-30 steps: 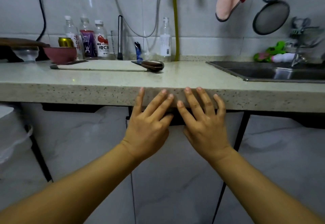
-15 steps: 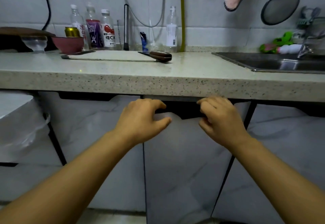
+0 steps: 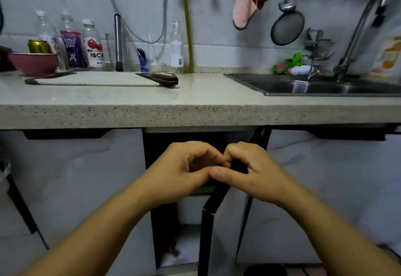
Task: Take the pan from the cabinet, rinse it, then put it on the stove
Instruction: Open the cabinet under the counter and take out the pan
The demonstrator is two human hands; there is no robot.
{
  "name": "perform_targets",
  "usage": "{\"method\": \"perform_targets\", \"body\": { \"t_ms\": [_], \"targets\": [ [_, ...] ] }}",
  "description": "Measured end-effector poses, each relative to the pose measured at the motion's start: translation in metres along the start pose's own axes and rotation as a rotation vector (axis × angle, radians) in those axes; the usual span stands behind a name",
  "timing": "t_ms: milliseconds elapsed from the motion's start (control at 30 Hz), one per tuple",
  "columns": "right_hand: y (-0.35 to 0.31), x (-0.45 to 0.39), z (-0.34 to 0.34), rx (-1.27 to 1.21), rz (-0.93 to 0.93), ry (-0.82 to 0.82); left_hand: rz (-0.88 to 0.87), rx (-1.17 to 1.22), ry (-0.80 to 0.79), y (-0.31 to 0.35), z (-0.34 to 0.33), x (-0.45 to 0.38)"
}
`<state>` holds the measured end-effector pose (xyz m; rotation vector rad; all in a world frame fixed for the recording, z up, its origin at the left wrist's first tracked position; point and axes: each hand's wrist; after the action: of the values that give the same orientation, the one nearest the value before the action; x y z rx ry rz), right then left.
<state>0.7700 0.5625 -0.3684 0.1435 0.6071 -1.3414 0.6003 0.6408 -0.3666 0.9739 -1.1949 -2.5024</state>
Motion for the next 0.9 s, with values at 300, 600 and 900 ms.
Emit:
{"method": "perform_targets", "body": {
  "t_ms": [300, 600, 900],
  "targets": [
    [0.007, 0.059, 0.087, 0.029, -0.332, -0.505, -0.1, -0.377, -0.275, -0.01, -0.063, -0.038],
    [-0.014, 0.092, 0.069, 0.386, -0.411, -0.279, -0.067, -0.507, -0.213, -0.042, -0.084, -0.035],
    [0.021, 0.098, -0.099, 0.204, -0.47, -0.078, 0.435, -0.584, -0.088, -0.13, -0.063, 0.035]
  ]
}}
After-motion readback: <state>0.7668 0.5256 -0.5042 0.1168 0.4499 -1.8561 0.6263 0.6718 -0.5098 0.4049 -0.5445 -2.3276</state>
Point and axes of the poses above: each hand's wrist, its own x-axis away from the middle knuckle, its own z-axis out of the back of the hand, y = z × x, and after that the axes turned 11 degrees about x, right-handed
